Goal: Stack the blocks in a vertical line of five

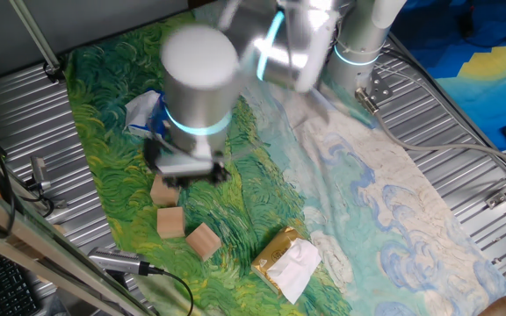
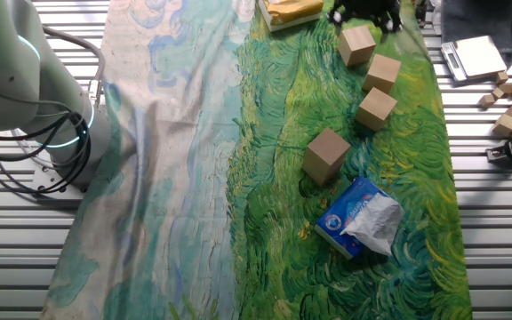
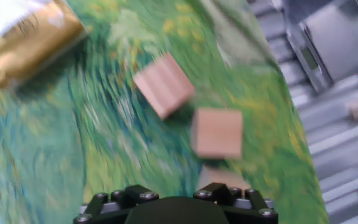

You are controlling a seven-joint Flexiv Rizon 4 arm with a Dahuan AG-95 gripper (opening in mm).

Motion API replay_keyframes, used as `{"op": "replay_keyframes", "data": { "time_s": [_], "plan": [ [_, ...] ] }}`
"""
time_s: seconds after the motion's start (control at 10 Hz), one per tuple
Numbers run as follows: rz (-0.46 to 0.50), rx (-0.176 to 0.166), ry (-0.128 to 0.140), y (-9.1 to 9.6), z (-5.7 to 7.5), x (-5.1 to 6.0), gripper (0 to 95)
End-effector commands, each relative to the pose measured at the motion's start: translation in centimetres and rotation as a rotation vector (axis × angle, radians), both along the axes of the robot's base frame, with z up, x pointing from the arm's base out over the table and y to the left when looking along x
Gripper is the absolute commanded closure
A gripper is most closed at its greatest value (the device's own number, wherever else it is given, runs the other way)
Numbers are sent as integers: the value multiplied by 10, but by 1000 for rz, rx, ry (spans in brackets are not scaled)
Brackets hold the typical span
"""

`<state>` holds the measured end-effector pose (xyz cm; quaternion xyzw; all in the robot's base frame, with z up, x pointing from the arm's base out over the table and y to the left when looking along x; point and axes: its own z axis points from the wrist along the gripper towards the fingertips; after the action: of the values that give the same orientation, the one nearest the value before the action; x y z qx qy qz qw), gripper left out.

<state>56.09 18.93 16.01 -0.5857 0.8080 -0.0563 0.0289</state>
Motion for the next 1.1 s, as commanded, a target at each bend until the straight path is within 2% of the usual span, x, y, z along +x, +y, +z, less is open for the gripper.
{"op": "replay_keyframes", "data": {
  "time_s": [0.1,0.3,0.5,0.7,0.8,1.1],
  "plan": [
    [-3,-3,-17,10,-5,2,190],
    [31,0,-15,19,-13,12,190],
    [114,28,-4,26,-20,14,190],
    [155,58,29,32,-24,11,190],
    [174,73,38,36,-26,10,190],
    [202,57,47,49,-29,4,190]
  ]
}}
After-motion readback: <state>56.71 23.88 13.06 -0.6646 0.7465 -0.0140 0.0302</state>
